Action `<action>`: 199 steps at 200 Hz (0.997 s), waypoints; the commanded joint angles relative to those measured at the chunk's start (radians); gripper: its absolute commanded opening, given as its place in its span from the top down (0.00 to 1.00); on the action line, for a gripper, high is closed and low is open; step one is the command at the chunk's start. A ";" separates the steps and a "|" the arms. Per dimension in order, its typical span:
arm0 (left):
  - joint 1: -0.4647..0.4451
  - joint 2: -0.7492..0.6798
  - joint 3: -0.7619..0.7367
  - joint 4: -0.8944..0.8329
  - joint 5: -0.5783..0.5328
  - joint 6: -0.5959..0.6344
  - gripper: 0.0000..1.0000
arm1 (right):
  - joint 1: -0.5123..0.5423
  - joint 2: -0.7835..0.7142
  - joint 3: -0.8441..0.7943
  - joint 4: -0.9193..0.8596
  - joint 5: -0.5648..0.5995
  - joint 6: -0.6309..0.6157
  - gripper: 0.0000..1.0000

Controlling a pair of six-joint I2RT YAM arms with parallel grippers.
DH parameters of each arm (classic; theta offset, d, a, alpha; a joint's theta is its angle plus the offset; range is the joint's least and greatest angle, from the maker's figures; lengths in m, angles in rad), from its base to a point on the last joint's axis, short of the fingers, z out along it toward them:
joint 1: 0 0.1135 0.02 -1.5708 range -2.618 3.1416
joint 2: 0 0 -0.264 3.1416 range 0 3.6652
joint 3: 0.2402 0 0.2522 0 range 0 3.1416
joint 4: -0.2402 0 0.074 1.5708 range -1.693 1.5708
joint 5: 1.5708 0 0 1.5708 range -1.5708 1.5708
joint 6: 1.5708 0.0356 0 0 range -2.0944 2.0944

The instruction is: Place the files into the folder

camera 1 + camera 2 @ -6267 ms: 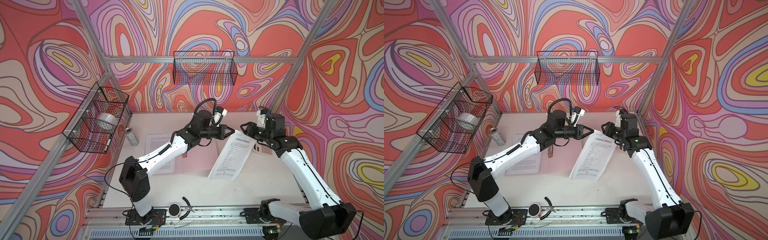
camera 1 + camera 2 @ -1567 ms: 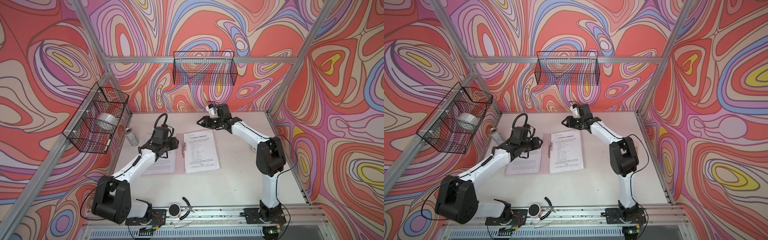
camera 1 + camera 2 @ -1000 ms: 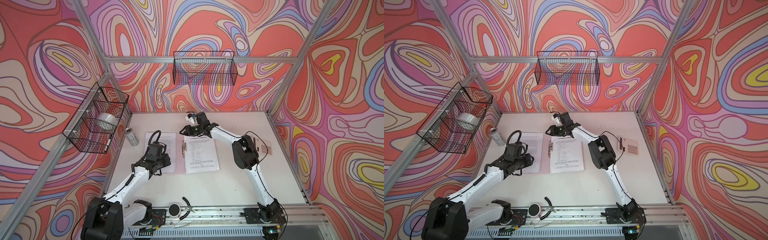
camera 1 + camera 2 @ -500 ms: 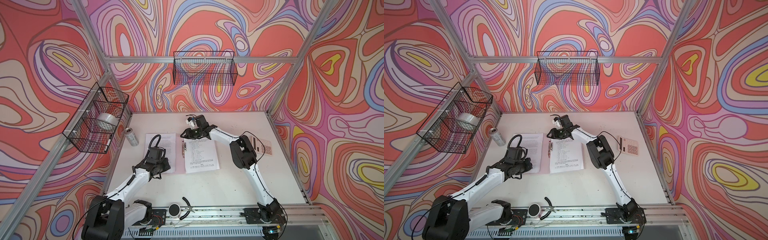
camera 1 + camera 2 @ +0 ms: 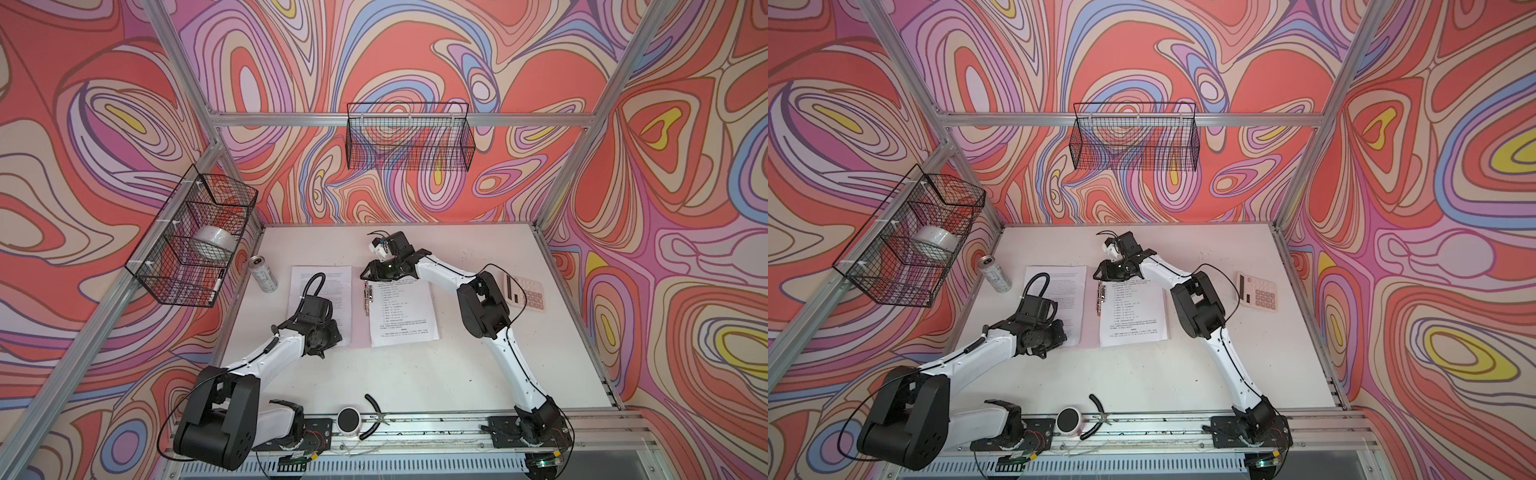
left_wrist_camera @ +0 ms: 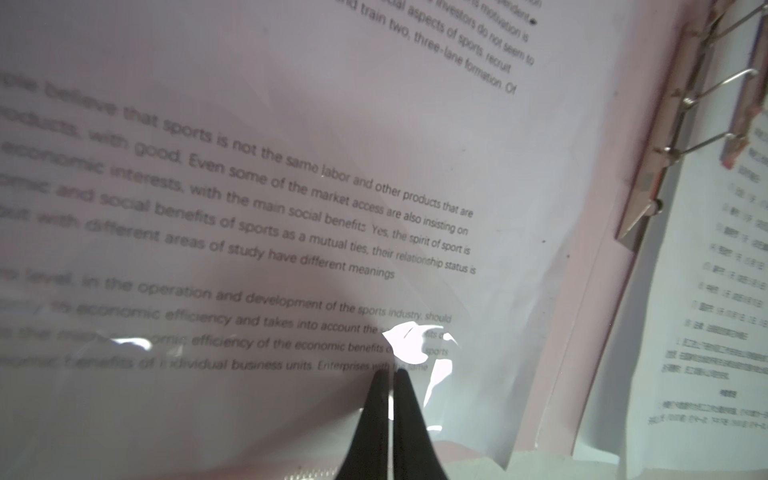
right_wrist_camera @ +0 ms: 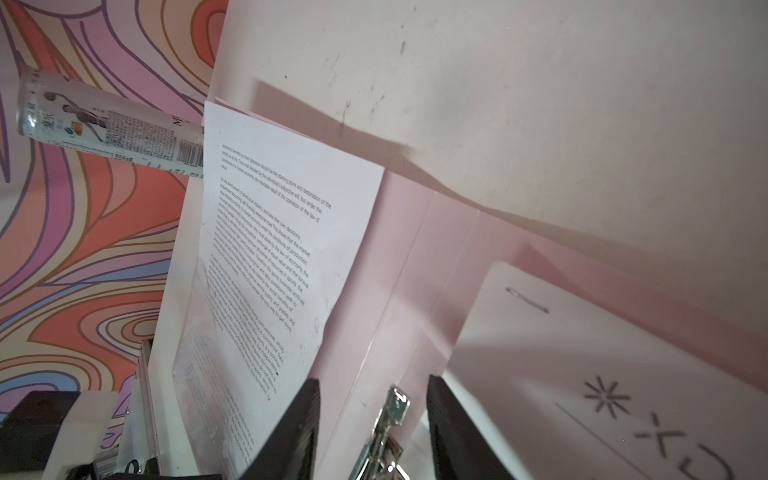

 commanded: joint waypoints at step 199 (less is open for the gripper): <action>0.011 0.083 -0.006 0.028 0.013 -0.040 0.97 | 0.012 0.063 0.104 0.017 -0.144 -0.006 0.56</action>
